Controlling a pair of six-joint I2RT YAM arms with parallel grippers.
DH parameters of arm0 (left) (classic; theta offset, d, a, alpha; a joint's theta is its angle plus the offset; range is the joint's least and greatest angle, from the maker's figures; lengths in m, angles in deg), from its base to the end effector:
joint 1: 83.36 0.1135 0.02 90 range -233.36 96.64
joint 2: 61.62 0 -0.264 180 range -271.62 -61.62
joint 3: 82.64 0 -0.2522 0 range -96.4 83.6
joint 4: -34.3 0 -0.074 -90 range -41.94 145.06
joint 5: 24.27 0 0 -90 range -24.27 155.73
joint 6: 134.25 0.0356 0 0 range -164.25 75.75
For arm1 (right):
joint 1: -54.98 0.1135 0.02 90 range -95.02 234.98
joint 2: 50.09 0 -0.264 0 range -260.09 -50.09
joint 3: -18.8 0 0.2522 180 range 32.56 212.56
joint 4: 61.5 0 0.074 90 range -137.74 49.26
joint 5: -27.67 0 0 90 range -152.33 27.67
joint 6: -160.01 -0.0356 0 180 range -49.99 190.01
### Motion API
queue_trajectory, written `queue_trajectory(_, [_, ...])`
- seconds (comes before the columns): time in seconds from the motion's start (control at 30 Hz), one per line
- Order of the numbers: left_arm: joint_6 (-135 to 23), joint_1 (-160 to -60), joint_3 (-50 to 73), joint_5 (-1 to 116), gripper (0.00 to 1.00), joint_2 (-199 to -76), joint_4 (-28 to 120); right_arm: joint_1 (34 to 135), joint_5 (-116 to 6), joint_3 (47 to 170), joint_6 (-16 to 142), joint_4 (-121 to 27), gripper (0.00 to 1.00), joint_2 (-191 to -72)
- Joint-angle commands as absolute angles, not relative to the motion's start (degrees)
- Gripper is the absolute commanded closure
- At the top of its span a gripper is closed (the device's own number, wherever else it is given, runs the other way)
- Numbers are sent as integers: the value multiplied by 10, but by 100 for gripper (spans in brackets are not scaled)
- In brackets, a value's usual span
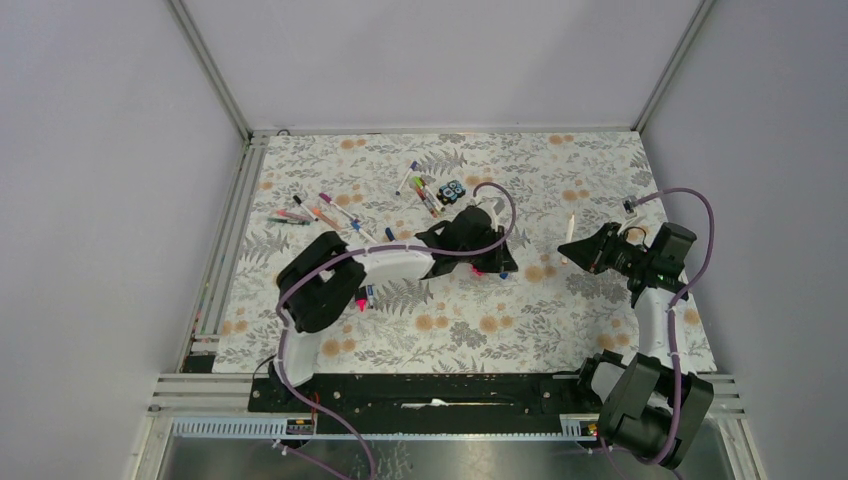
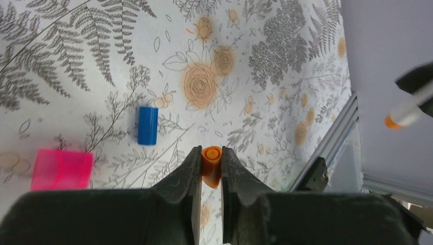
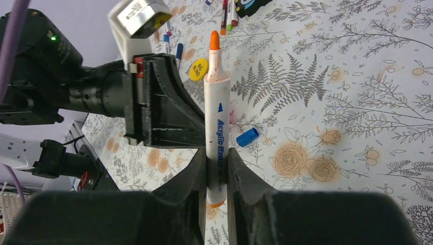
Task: Open the pen caps
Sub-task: Place the pen cap at the center of the board.
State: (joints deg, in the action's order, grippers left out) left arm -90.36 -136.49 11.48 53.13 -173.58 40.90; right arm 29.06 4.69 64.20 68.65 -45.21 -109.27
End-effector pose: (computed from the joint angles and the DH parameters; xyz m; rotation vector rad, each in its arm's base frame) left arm 0.2559 -0.3541 0.1888 0.2906 2.3793 -1.1673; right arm 0.1994 -0.0605 0.2361 -0.2352 1.8479 0.9126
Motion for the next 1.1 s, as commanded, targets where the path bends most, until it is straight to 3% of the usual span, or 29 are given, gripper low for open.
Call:
queue_trajectory(0.0, [-901, -1379, 43, 556, 98, -1783, 434, 286, 47, 663, 697, -451, 100, -1083])
queue_trajectory(0.53, [-882, -1386, -92, 624, 98, -1892, 574, 282, 53, 664, 697, -451, 100, -1085])
queue_trajectory(1.07, [-884, -1377, -92, 706, 97, -1878, 633, 278, 56, 663, 697, -451, 100, -1084])
